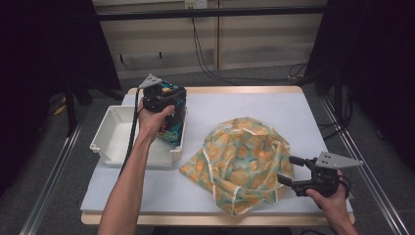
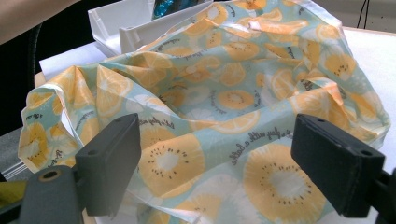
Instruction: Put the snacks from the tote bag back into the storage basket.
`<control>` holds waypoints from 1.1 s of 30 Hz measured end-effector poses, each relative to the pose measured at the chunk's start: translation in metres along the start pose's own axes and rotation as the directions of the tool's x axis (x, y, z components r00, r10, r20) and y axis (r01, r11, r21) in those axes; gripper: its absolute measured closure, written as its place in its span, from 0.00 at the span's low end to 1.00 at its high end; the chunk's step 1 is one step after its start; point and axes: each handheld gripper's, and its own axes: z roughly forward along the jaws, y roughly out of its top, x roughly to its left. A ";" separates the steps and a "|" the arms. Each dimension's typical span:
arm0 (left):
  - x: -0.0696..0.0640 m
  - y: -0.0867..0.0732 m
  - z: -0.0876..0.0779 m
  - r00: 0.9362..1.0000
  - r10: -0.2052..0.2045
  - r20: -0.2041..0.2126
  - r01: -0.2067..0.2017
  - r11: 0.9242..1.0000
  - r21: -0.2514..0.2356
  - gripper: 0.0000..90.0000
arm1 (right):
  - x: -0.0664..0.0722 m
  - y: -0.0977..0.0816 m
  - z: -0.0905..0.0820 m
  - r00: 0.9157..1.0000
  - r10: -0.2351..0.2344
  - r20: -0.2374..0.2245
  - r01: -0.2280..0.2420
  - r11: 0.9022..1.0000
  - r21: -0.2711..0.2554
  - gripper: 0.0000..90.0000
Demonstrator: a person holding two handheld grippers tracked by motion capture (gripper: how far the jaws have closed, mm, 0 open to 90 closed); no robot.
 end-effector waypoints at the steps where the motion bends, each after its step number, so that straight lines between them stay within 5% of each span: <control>1: -0.001 0.000 0.000 1.000 -0.003 0.001 0.003 1.000 0.001 0.76 | 0.000 0.000 0.000 1.000 0.002 0.002 -0.002 1.000 0.000 0.18; 11: -0.002 -0.002 0.004 0.999 -0.001 0.042 -0.001 0.999 0.045 0.57 | 0.000 0.000 0.000 1.000 0.002 0.001 -0.002 1.000 -0.003 0.18; 20: -0.003 0.000 0.002 0.999 -0.030 0.037 0.028 0.998 0.047 0.41 | 0.001 0.000 0.000 1.000 0.003 -0.001 -0.003 1.000 -0.003 0.17; 23: 0.000 0.003 -0.004 0.997 -0.040 0.064 0.038 0.999 0.034 0.34 | 0.001 0.000 -0.001 1.000 0.000 -0.001 0.000 1.000 -0.003 0.17; 29: 0.001 0.009 -0.018 0.997 -0.021 0.075 0.019 0.999 0.032 0.34 | 0.000 0.000 0.001 1.000 0.000 -0.006 0.000 1.000 0.000 0.17; 33: -0.002 0.010 -0.031 0.997 0.005 0.082 -0.007 1.000 0.023 0.46 | 0.001 0.000 0.000 1.000 -0.002 -0.005 0.002 1.000 -0.001 0.17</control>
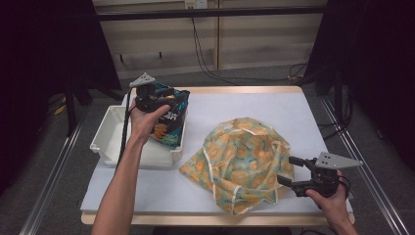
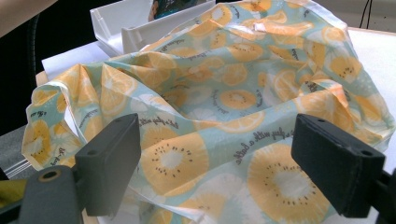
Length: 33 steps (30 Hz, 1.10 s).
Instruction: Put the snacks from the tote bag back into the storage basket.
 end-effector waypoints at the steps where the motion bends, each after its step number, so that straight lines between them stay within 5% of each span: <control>1: -0.002 -0.001 -0.004 1.000 0.011 -0.004 -0.011 1.000 0.002 0.51 | 0.000 0.000 0.000 1.000 -0.002 -0.001 0.002 1.000 -0.003 0.17; 4: -0.007 -0.005 -0.019 0.999 0.040 -0.007 -0.040 0.999 0.027 0.71 | 0.000 0.000 -0.001 1.000 0.000 0.003 0.000 1.000 -0.003 0.17; 8: -0.010 -0.014 -0.040 0.997 0.077 -0.015 -0.076 0.996 0.049 0.83 | 0.001 0.001 -0.001 1.000 -0.001 0.002 0.001 1.000 0.000 0.17; 16: -0.007 -0.049 -0.058 0.995 0.102 -0.003 -0.100 0.986 0.136 0.86 | 0.002 0.001 0.002 1.000 -0.008 0.000 0.008 1.000 0.003 0.17; 23: 0.001 -0.089 -0.041 0.996 0.087 -0.005 -0.082 0.963 0.256 0.99 | 0.002 0.001 0.002 1.000 -0.003 -0.005 0.003 1.000 0.008 0.18; 29: 0.003 -0.104 -0.029 0.994 0.107 -0.004 -0.099 0.931 0.353 1.00 | 0.000 -0.001 0.003 1.000 -0.001 -0.003 0.001 1.000 0.010 0.18; 33: 0.007 -0.112 -0.025 0.995 0.103 -0.017 -0.089 0.921 0.379 1.00 | 0.001 -0.001 0.002 1.000 -0.005 -0.004 0.005 1.000 0.008 0.18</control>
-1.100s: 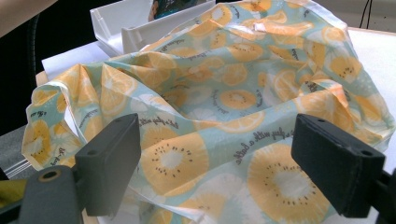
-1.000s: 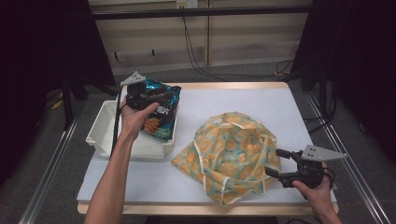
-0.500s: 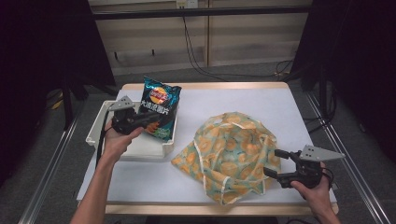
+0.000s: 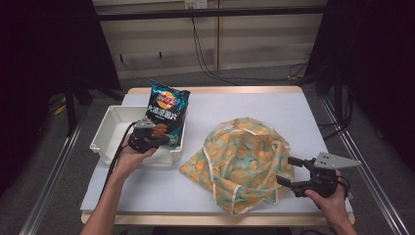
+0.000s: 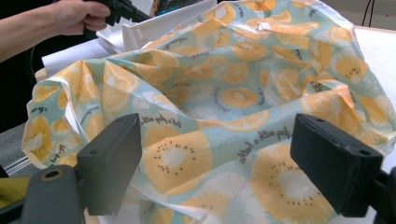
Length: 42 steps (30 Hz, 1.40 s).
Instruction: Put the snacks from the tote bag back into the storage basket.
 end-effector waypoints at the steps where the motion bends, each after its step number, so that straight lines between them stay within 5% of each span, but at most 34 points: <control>1: 0.001 -0.002 0.001 1.000 -0.005 0.000 0.005 1.000 0.004 1.00 | 0.000 0.000 0.000 1.000 0.001 -0.001 -0.001 1.000 -0.001 0.18; 14: 0.000 -0.003 0.011 0.999 0.014 0.033 -0.015 0.999 0.040 1.00 | -0.001 0.000 0.002 1.000 0.003 -0.002 -0.003 1.000 0.006 0.18; 23: 0.009 0.009 0.018 1.000 0.015 -0.014 -0.014 0.998 0.057 0.98 | 0.000 0.000 0.001 1.000 0.001 0.000 -0.001 1.000 0.005 0.18; 33: 0.016 0.018 0.029 0.999 0.022 -0.031 -0.021 0.999 0.034 0.95 | -0.001 0.000 0.002 1.000 0.001 -0.004 -0.001 1.000 0.007 0.18; 35: 0.018 0.017 0.032 1.000 -0.005 -0.006 0.005 1.000 0.016 0.95 | -0.001 -0.001 0.002 1.000 0.008 -0.001 -0.008 1.000 0.009 0.18; 42: 0.017 0.017 0.029 1.000 0.002 0.007 -0.002 1.000 0.010 0.90 | -0.002 -0.001 0.001 1.000 0.006 0.002 -0.006 1.000 0.005 0.18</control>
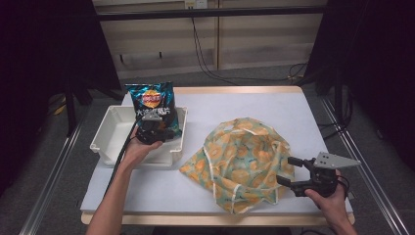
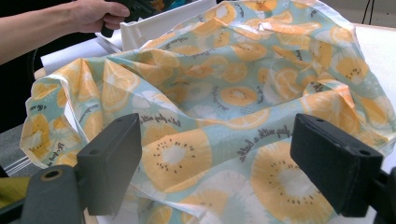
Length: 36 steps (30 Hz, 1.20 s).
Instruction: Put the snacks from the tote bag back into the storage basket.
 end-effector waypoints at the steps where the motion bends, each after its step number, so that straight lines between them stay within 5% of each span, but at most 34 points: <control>1: -0.003 0.000 -0.003 1.000 -0.001 0.005 0.001 1.000 -0.011 0.90 | 0.000 0.000 0.000 1.000 0.001 0.000 -0.001 1.000 0.002 0.18; 13: -0.012 -0.004 -0.026 1.000 -0.017 0.005 0.018 0.994 -0.110 0.67 | 0.001 -0.001 0.000 1.000 0.000 0.004 0.000 1.000 0.004 0.18; 21: -0.026 -0.004 -0.050 1.000 -0.013 -0.027 0.008 0.980 -0.197 0.38 | 0.002 -0.002 0.000 1.000 0.000 0.004 0.000 1.000 0.003 0.18; 25: -0.032 -0.005 -0.059 0.998 0.014 -0.056 -0.025 0.979 -0.202 0.31 | 0.001 -0.002 0.000 1.000 0.000 0.007 0.000 1.000 0.002 0.18; 28: -0.036 -0.010 -0.065 0.999 0.007 -0.037 -0.016 0.972 -0.233 0.28 | 0.002 -0.003 0.000 1.000 0.000 0.008 0.000 1.000 0.001 0.18; 36: -0.053 -0.025 -0.088 0.989 -0.015 -0.145 -0.030 0.953 -0.300 0.12 | 0.000 -0.004 -0.003 1.000 0.009 0.016 -0.009 1.000 -0.002 0.18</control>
